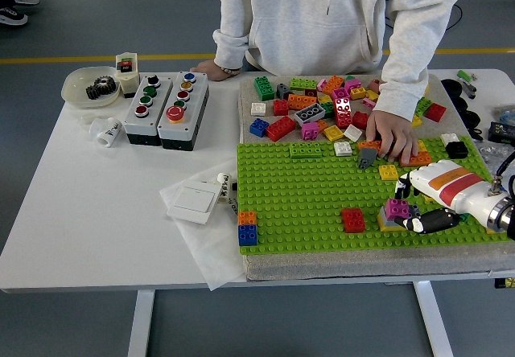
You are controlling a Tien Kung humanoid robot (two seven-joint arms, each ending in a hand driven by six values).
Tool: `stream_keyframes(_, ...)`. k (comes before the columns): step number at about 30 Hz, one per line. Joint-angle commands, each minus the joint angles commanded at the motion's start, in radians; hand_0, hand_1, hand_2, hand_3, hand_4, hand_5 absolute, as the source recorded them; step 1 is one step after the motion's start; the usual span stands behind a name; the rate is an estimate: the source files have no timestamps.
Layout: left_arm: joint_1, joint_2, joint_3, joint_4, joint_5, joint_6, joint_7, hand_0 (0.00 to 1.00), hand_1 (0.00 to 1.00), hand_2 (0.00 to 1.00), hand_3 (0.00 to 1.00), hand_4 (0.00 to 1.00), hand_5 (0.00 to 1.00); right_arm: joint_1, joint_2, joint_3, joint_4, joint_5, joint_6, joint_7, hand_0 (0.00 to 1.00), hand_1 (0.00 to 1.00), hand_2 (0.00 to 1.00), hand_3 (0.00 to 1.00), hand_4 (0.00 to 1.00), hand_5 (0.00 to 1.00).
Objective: Pick up the brick,pile it on top of brick,press brick,pick up the brick,pile it on top of brick,press brick
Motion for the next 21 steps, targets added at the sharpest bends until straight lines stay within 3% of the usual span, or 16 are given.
stream_keyframes(20, -0.001, 0.001, -0.003, 0.000, 0.008, -0.003, 0.002, 0.770, 0.798, 0.835, 0.621, 0.646, 0.673, 0.000, 0.001, 0.008, 0.004, -0.017, 0.006, -0.005, 0.540, 0.610, 0.640, 0.517, 0.822, 0.395)
stream_keyframes(21, -0.001, 0.001, -0.003, 0.000, 0.008, -0.003, 0.002, 0.769, 0.798, 0.835, 0.622, 0.646, 0.673, 0.000, 0.001, 0.009, 0.004, -0.017, 0.006, -0.006, 0.547, 0.624, 0.676, 0.542, 0.848, 0.405)
